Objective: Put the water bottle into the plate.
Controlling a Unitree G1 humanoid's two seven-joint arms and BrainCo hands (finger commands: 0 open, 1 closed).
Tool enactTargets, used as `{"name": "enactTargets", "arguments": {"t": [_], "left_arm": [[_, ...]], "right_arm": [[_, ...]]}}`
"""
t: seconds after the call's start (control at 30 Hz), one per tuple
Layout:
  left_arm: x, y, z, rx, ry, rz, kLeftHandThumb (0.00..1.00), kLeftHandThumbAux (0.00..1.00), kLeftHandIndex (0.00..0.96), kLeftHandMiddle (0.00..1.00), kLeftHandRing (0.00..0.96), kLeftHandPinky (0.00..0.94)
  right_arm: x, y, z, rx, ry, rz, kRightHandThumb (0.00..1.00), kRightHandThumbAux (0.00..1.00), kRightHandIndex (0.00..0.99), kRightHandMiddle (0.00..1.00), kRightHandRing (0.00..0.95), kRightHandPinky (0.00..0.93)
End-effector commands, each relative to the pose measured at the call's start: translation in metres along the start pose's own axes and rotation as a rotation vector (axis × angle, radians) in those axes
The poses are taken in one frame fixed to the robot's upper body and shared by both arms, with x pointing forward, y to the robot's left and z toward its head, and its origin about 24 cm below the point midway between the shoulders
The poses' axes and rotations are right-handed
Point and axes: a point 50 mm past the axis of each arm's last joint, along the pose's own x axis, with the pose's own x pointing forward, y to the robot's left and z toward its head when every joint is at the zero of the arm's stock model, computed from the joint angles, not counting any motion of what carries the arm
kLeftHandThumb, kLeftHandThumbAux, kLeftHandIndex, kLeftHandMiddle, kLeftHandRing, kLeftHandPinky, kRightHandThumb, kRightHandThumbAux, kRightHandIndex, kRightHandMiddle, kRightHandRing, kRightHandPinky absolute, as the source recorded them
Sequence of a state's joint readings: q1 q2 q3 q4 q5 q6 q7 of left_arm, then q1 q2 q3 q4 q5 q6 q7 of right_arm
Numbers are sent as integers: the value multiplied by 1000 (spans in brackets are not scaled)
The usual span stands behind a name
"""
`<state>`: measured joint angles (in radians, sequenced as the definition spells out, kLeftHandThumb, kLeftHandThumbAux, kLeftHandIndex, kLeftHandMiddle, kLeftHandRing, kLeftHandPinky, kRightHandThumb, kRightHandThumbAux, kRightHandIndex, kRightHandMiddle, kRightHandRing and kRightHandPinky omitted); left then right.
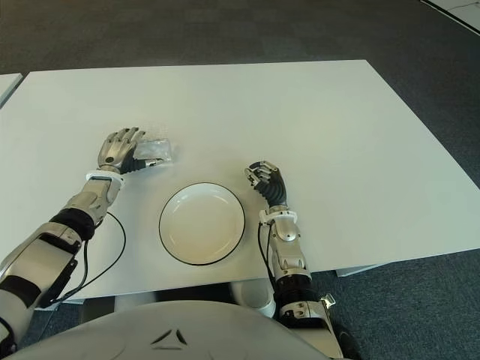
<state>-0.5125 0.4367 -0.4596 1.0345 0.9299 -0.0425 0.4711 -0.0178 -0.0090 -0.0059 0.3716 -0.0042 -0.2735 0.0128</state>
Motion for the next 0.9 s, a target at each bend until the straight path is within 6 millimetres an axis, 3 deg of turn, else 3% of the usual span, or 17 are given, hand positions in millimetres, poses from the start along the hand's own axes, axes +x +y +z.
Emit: {"name": "enactTargets", "arguments": {"t": [0.03, 0.53, 0.8, 0.9], "left_arm": [[-14, -28, 9, 13, -29, -131, 541, 154, 0, 0, 0, 0], [-12, -37, 19, 77, -52, -240, 554, 206, 0, 0, 0, 0], [-12, -40, 15, 103, -40, -271, 581, 314, 0, 0, 0, 0], [-12, -40, 14, 101, -30, -269, 598, 368, 0, 20, 18, 62]], "right_arm": [[-6, -2, -10, 10, 50, -8, 708, 728, 436, 663, 674, 691], [-9, -3, -10, 28, 53, -4, 708, 728, 437, 671, 680, 694], [-11, -4, -11, 22, 57, -12, 707, 728, 437, 671, 678, 688], [-11, -5, -12, 21, 63, -19, 707, 728, 437, 672, 677, 687]]}}
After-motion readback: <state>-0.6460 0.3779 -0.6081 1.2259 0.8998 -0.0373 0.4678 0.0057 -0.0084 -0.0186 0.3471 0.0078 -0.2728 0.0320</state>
